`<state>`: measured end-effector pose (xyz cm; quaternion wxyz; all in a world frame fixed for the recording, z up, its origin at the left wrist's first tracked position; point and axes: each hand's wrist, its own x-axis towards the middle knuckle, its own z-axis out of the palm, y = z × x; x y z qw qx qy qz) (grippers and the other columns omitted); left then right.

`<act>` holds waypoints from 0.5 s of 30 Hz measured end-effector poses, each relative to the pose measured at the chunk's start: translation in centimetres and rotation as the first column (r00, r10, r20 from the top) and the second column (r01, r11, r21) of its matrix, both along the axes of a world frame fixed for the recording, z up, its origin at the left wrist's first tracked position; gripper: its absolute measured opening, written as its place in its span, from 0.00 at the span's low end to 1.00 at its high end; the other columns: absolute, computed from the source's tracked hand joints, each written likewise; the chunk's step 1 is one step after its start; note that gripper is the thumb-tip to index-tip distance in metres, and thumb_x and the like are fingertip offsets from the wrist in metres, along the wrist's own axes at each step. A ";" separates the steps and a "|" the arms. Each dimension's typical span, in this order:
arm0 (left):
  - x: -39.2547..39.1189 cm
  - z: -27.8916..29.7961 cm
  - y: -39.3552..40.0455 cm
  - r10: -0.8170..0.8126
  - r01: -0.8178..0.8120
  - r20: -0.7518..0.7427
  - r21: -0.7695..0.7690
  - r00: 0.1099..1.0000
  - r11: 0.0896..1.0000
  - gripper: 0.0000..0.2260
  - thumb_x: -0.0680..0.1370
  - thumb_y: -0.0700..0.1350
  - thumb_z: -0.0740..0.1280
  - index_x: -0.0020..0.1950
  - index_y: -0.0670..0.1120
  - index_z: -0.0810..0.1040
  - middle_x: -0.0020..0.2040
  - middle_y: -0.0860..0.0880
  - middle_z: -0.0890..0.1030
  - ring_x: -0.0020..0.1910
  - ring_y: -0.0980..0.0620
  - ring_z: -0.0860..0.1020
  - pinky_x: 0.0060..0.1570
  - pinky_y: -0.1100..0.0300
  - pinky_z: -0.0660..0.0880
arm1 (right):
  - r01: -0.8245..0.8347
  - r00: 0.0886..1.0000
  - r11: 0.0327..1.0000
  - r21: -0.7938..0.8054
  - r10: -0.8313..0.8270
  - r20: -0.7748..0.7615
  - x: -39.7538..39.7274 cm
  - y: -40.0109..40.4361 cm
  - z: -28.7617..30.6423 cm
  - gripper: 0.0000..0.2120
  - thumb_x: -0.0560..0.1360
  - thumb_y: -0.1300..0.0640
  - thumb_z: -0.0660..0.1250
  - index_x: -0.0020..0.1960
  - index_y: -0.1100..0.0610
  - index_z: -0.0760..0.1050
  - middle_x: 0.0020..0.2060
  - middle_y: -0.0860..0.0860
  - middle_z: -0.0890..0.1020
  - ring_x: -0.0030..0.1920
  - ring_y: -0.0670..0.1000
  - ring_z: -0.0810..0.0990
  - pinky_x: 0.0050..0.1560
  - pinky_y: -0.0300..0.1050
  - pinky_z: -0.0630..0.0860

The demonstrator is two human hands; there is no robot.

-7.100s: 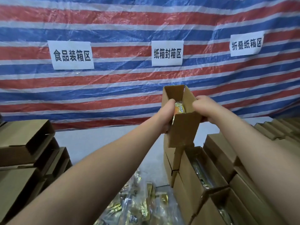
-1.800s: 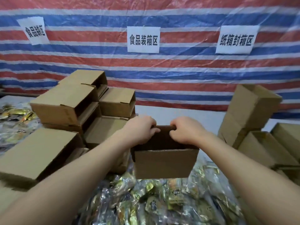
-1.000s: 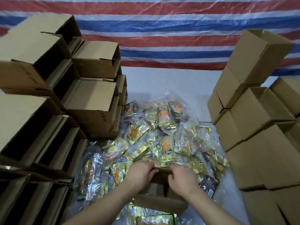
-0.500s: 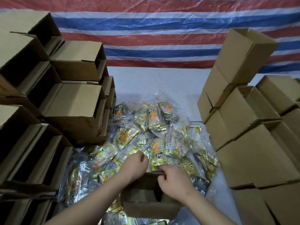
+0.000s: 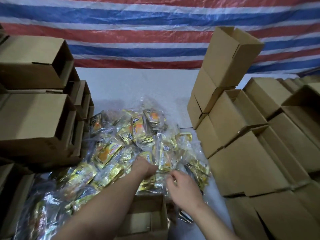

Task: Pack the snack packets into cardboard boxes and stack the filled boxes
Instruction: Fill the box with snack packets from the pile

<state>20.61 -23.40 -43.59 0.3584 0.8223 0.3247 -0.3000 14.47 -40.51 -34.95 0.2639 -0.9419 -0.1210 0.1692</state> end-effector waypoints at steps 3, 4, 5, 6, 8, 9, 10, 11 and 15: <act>-0.2 -0.1 0.1 0.088 -0.088 0.029 -0.013 0.996 0.996 0.55 0.69 0.57 0.78 0.79 0.37 0.47 0.73 0.36 0.68 0.67 0.38 0.73 0.63 0.51 0.76 | 0.007 1.000 1.000 -0.024 -0.007 -0.029 0.1 -0.5 -0.5 0.11 0.81 0.46 0.54 0.43 0.44 0.71 0.39 0.41 0.76 0.40 0.37 0.74 0.36 0.33 0.65; -0.3 -0.2 0.4 0.139 -0.138 0.032 -0.032 0.990 0.990 0.55 0.67 0.56 0.80 0.79 0.37 0.49 0.71 0.37 0.70 0.66 0.38 0.74 0.63 0.51 0.76 | 0.006 0.999 0.999 -0.032 -0.008 -0.040 0.0 -0.6 -0.7 0.11 0.81 0.46 0.54 0.45 0.45 0.73 0.40 0.41 0.77 0.40 0.37 0.75 0.36 0.34 0.67; -0.4 -0.3 0.7 0.182 -0.181 0.023 -0.055 0.983 0.982 0.55 0.65 0.56 0.81 0.79 0.37 0.51 0.70 0.37 0.72 0.66 0.39 0.75 0.63 0.51 0.76 | 0.006 0.999 0.999 -0.038 -0.008 -0.050 0.0 -0.6 -0.8 0.12 0.82 0.46 0.54 0.47 0.46 0.74 0.41 0.41 0.77 0.41 0.37 0.75 0.38 0.35 0.70; -0.4 -0.4 1.0 0.203 -0.201 0.008 -0.077 0.979 0.976 0.53 0.65 0.56 0.82 0.78 0.36 0.54 0.69 0.38 0.73 0.66 0.39 0.75 0.63 0.50 0.76 | 0.007 0.998 0.999 -0.041 -0.010 -0.060 0.0 -0.5 -1.0 0.13 0.82 0.46 0.54 0.48 0.47 0.75 0.42 0.42 0.78 0.41 0.38 0.76 0.41 0.37 0.74; -0.6 -0.5 1.6 0.192 -0.191 0.001 -0.087 0.981 0.978 0.48 0.66 0.58 0.81 0.75 0.37 0.62 0.67 0.40 0.76 0.63 0.41 0.77 0.61 0.48 0.78 | 0.016 0.997 0.999 -0.033 -0.019 -0.081 0.0 -0.3 -1.2 0.13 0.83 0.47 0.54 0.45 0.46 0.74 0.41 0.43 0.78 0.41 0.40 0.77 0.44 0.41 0.76; -0.7 -0.3 1.7 0.196 -0.194 0.009 -0.088 0.981 0.977 0.45 0.66 0.58 0.80 0.74 0.38 0.65 0.65 0.41 0.78 0.59 0.42 0.79 0.59 0.48 0.79 | 0.022 0.996 0.999 -0.027 -0.024 -0.088 0.1 -0.2 -1.2 0.13 0.82 0.48 0.54 0.43 0.46 0.72 0.41 0.44 0.78 0.41 0.41 0.76 0.44 0.42 0.76; -0.8 -0.1 1.8 0.219 -0.215 0.021 -0.104 0.976 0.971 0.44 0.67 0.57 0.80 0.74 0.38 0.66 0.63 0.41 0.78 0.55 0.43 0.80 0.57 0.47 0.80 | 0.026 0.995 0.999 -0.024 -0.028 -0.093 0.1 0.0 -1.3 0.14 0.82 0.49 0.54 0.41 0.46 0.71 0.40 0.44 0.77 0.40 0.41 0.76 0.42 0.42 0.75; -0.8 0.1 1.8 0.257 -0.250 0.034 -0.138 0.966 0.958 0.43 0.67 0.56 0.80 0.74 0.39 0.65 0.63 0.41 0.78 0.53 0.43 0.80 0.56 0.46 0.80 | 0.027 0.995 0.999 -0.022 -0.029 -0.096 0.1 0.1 -1.3 0.14 0.82 0.49 0.54 0.39 0.46 0.70 0.39 0.44 0.76 0.39 0.41 0.75 0.41 0.41 0.73; -1.1 0.8 1.8 0.373 -0.345 0.074 -0.250 0.925 0.905 0.44 0.71 0.52 0.79 0.79 0.42 0.59 0.73 0.40 0.70 0.68 0.37 0.73 0.64 0.40 0.74 | 0.038 0.992 0.999 -0.007 -0.038 -0.119 0.3 0.7 -1.2 0.15 0.83 0.48 0.53 0.42 0.46 0.73 0.39 0.45 0.78 0.40 0.41 0.76 0.38 0.39 0.71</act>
